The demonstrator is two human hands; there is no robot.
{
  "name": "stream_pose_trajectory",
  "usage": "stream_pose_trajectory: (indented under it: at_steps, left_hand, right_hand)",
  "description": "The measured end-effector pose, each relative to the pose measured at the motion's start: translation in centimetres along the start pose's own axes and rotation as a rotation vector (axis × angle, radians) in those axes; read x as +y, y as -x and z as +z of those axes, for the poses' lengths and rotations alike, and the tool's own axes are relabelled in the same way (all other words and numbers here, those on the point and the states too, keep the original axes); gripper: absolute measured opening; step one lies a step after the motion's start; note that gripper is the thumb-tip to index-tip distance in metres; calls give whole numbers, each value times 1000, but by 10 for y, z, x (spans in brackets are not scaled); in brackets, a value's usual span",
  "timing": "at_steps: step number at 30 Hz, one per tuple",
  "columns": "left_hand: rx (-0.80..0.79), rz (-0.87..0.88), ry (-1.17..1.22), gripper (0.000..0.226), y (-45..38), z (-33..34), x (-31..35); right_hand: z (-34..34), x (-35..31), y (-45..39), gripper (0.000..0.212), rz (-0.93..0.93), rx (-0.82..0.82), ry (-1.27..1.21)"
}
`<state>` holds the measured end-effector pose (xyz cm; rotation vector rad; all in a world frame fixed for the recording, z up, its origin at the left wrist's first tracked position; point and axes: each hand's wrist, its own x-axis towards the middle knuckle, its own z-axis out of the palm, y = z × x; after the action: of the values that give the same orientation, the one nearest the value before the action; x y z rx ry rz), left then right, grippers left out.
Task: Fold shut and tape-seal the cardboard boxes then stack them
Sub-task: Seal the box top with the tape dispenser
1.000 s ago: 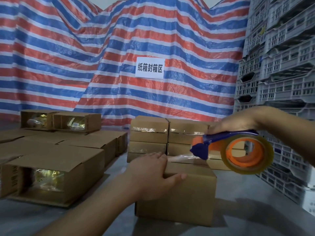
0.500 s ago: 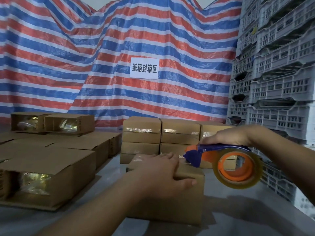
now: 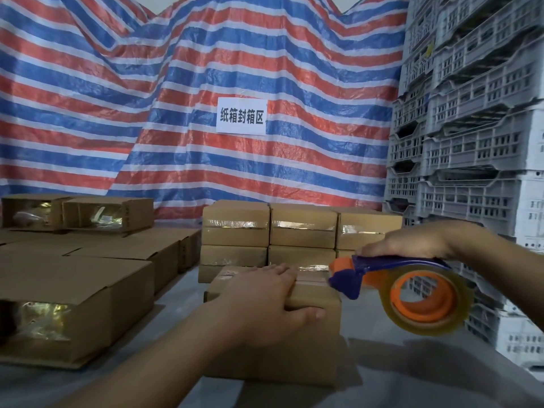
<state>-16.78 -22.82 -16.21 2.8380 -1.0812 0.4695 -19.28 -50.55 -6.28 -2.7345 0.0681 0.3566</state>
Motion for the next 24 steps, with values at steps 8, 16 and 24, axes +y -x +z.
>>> stream_pose_trajectory:
  at_steps: [8,16,24]
  left_hand:
    - [34,53,144,100,-14,-14,23]
    - [-43,45,18,83,-20,-1,40]
    - [-7,55,14,88,-18,1,38]
  right_hand:
    - [11,8,2,57,-45,34,-87]
    - [6,19,-1,71,-72,-43,-252]
    - [-24,47,18,59,-3,-121,-446]
